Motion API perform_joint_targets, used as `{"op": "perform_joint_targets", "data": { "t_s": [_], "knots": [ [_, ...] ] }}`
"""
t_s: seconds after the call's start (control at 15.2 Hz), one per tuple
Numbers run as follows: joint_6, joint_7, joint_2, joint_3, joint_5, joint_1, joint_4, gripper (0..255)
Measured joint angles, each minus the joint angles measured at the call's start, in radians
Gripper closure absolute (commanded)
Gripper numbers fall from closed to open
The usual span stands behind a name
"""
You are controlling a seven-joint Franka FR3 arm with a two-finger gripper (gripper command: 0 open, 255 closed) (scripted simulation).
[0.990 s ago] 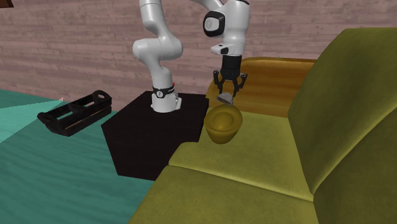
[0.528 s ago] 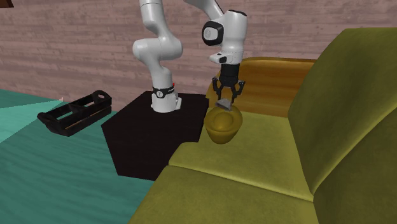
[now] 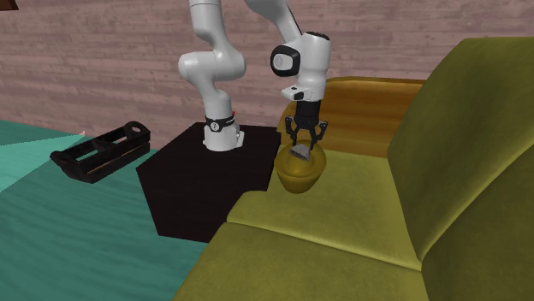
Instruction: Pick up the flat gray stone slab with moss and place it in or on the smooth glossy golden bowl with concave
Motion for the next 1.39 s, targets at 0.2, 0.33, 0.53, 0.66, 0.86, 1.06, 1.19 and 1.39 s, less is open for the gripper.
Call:
{"op": "perform_joint_targets", "data": {
  "t_s": [0.2, 0.33, 0.53, 0.66, 0.86, 1.06, 1.19, 1.39],
  "knots": [
    [0.023, 0.017, 0.023, 0.006, -0.020, -0.007, -0.002, 255],
    [0.025, 0.018, 0.025, 0.007, -0.022, -0.008, -0.002, 255],
    [0.026, 0.019, 0.026, 0.007, -0.023, -0.008, -0.002, 0],
    [0.026, 0.019, 0.026, 0.007, -0.023, -0.008, -0.002, 0],
    [0.026, 0.019, 0.026, 0.007, -0.023, -0.008, -0.002, 0],
    [-0.029, -0.016, -0.031, -0.005, 0.024, 0.011, 0.004, 0],
    [-0.105, -0.051, -0.099, -0.025, 0.068, 0.031, 0.019, 0],
    [-0.142, -0.060, -0.125, -0.032, 0.082, 0.040, 0.031, 0]
  ]
}}
